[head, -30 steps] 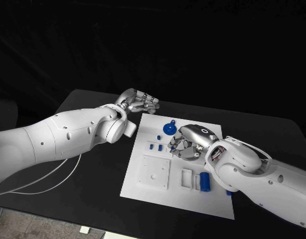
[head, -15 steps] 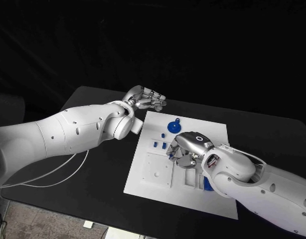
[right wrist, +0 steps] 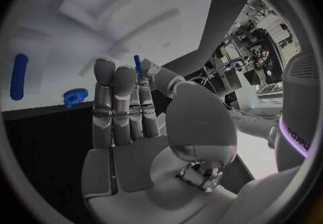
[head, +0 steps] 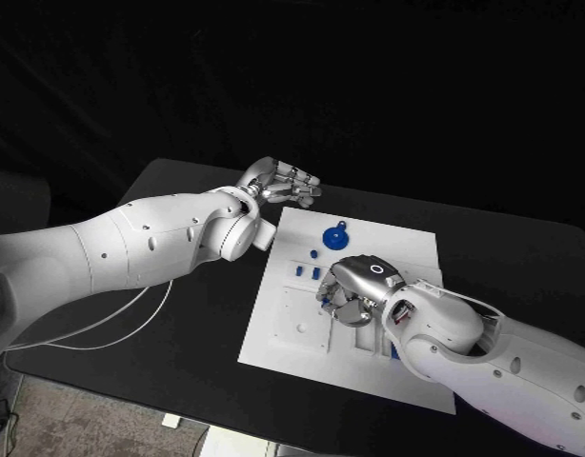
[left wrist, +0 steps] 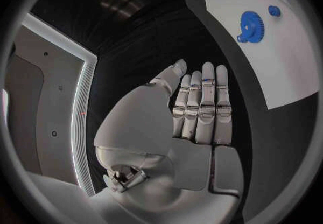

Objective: Assemble the parts on the task board

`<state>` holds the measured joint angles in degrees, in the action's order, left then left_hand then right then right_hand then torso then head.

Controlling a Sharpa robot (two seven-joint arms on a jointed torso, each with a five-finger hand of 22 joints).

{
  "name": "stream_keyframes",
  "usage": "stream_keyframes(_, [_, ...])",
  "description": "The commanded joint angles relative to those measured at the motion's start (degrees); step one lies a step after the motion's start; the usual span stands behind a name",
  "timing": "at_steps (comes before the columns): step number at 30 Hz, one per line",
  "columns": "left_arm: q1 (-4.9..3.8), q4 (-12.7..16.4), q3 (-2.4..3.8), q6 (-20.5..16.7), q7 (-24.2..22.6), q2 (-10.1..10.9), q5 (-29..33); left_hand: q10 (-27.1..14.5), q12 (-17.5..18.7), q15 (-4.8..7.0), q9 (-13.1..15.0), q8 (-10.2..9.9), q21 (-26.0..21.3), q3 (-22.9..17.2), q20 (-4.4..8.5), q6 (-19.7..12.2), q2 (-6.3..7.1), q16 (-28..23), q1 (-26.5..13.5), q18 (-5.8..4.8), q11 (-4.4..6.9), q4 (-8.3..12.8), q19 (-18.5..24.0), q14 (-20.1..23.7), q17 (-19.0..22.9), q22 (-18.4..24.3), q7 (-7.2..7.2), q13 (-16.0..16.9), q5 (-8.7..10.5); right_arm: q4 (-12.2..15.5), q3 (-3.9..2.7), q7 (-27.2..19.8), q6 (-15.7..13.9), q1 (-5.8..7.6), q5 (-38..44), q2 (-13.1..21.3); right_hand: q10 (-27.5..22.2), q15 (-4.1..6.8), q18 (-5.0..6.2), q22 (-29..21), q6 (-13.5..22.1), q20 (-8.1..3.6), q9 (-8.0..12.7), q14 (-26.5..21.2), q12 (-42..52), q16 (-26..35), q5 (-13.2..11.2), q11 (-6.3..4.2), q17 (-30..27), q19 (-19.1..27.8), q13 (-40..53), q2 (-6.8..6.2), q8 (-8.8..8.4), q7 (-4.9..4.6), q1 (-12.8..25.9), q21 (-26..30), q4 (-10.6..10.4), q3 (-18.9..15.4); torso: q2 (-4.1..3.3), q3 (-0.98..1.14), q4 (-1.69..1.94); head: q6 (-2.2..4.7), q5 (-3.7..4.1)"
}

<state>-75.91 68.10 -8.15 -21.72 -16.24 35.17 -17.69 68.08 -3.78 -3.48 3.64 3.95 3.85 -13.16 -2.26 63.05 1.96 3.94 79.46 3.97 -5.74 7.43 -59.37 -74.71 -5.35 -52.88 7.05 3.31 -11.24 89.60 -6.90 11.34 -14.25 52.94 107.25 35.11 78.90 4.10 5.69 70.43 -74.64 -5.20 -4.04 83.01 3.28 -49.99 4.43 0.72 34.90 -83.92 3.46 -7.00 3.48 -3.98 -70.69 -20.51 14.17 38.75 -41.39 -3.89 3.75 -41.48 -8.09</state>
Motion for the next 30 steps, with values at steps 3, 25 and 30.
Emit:
stream_keyframes(3, [-0.07, 0.0, 0.05, 0.1, -0.7, -0.2, 0.5, -0.4, 0.3, -0.22, 0.1, -0.2, 0.1, 0.1, -0.20, 0.0, -0.45, -0.2, -0.1, 0.03, -0.18, 0.5, 0.5, 0.5, 0.1, -0.3, 0.33, 0.0, -0.28, 0.0, 0.13, -0.1, 0.2, -0.41, 1.2, -0.2, 0.5, 0.16, 0.81, 0.0, -0.1, -0.31, -0.1, -0.4, 0.2, -0.2, -0.2, 0.05, 0.0, -2.3, 0.1, 0.49, 0.19, 0.04, 0.2, -0.1, 0.0, 0.3, 0.01, 0.00, -0.09, -0.40, -0.53])
stream_keyframes(25, [-0.07, 0.0, 0.04, 0.7, -0.4, -0.1, 0.5, -0.5, 0.3, -0.28, 0.1, -0.2, 0.0, 0.2, -0.28, 0.0, -0.59, -0.2, -0.3, 0.07, -0.21, 0.3, 0.5, 0.6, 0.2, -0.4, 0.30, 0.0, -0.02, -0.8, 1.20, -0.4, 0.3, -0.90, 1.1, -1.0, 0.5, 0.16, 0.82, 0.0, -0.1, -0.30, -0.1, -0.4, 0.2, -0.4, -0.6, 0.05, -0.4, -2.3, 0.1, 0.56, 0.19, 0.04, 0.2, -0.1, 0.2, 0.4, -0.03, -0.01, 0.01, -1.01, -0.20])
stream_keyframes(30, [-0.07, 0.1, 0.04, 0.9, -0.4, -0.1, 0.5, -0.5, 0.3, -0.28, 0.1, -0.2, 0.0, 0.2, -0.28, 0.0, -0.59, -0.2, -0.3, 0.07, -0.21, 0.3, 0.5, 0.6, 0.2, -0.4, 0.30, 0.0, -0.02, -1.1, 1.39, -0.4, 0.3, -0.91, 1.2, -1.1, 0.5, 0.15, 0.83, -0.1, -0.1, -0.30, -0.1, -0.5, 0.2, -0.5, -0.6, 0.07, -0.5, -2.2, 0.1, 0.61, 0.19, 0.03, 0.2, 0.0, 0.3, 0.5, -0.02, -0.01, -0.03, -1.09, -0.17])
